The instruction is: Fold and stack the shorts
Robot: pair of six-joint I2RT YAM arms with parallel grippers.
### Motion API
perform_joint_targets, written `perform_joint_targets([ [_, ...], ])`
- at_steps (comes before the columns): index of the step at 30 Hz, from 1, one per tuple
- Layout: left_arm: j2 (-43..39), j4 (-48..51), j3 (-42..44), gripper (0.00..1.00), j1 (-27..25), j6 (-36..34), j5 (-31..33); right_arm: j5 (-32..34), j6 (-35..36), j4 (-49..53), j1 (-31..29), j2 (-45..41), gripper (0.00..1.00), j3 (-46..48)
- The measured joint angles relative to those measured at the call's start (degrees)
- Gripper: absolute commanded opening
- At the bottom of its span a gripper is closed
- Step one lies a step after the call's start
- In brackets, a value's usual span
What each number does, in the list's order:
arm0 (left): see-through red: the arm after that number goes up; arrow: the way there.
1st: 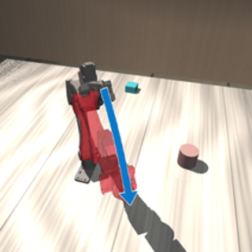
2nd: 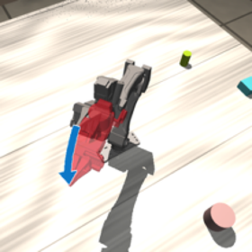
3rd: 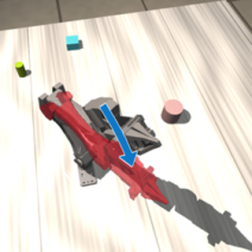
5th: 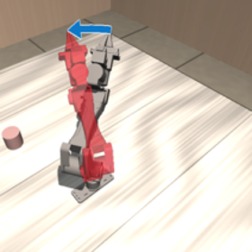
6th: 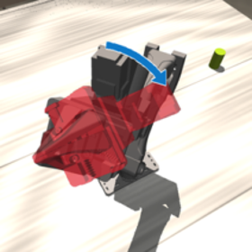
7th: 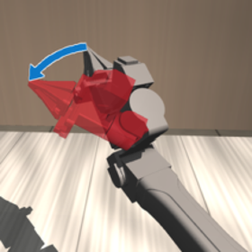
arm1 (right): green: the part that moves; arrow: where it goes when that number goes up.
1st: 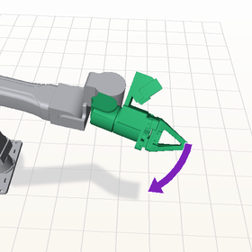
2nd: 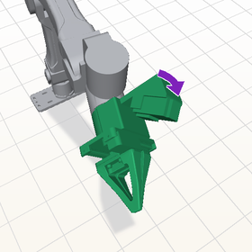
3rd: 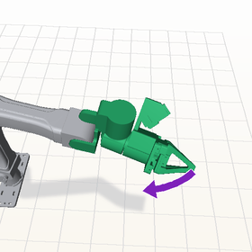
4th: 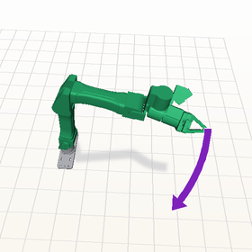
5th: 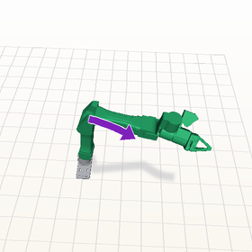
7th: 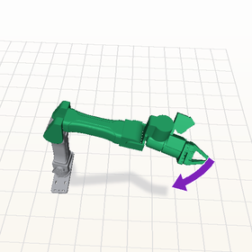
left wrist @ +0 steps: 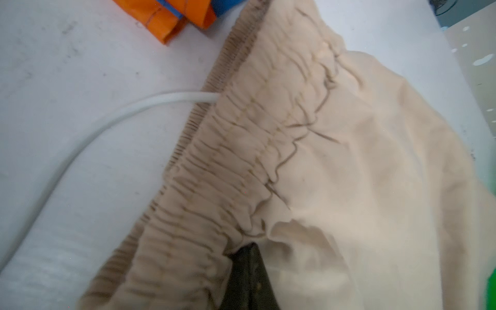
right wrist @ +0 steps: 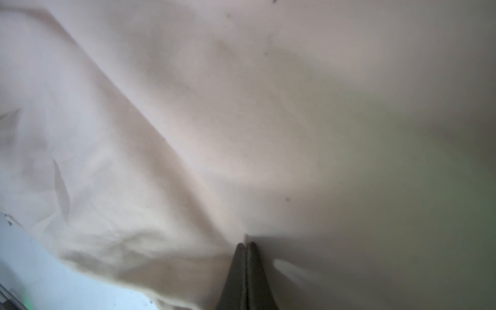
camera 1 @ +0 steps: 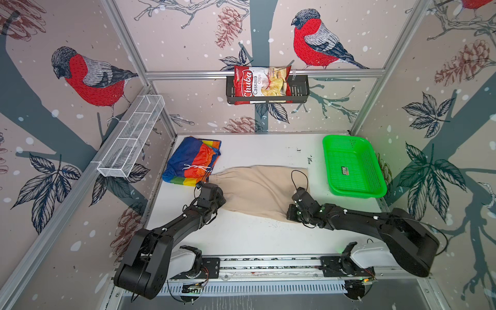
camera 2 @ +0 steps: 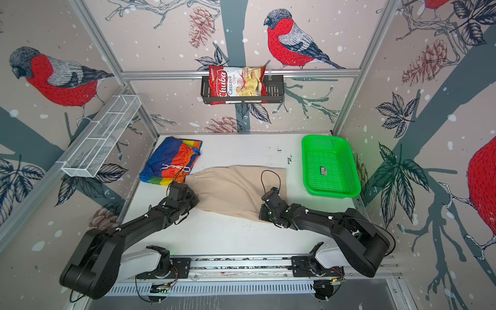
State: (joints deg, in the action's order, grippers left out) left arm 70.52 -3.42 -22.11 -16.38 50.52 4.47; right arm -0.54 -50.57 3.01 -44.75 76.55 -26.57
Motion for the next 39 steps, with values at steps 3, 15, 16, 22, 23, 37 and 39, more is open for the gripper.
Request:
perform_joint_targets([
  [3,0.0,0.3,0.0,0.0,0.0,-1.2,-0.4,-0.1,-0.4,1.0,6.0,-3.3,0.01,2.2],
  [15,-10.2,6.8,-6.4,0.04,-3.1,-2.5,-6.3,9.6,10.4,15.5,5.1,-8.1,0.39,-16.7],
  [16,-12.4,7.6,-8.2,0.08,-3.6,-2.7,-6.6,11.4,11.7,15.5,2.8,-7.3,0.44,-19.3],
  [22,-25.0,11.3,-12.7,0.47,-3.9,-5.7,-0.5,19.2,18.6,12.7,-10.4,4.4,0.61,-30.0],
  [23,-26.5,12.4,-12.7,0.54,-3.9,-6.0,1.1,20.0,19.4,12.6,-12.4,7.8,0.63,-32.0],
  [37,-39.5,22.6,-12.4,0.97,3.1,-7.5,11.9,20.5,37.3,4.5,-26.5,45.5,0.99,-60.5],
  [39,-40.7,23.6,-12.4,0.97,3.5,-7.5,12.3,19.1,38.7,3.5,-26.6,47.8,0.99,-62.1],
])
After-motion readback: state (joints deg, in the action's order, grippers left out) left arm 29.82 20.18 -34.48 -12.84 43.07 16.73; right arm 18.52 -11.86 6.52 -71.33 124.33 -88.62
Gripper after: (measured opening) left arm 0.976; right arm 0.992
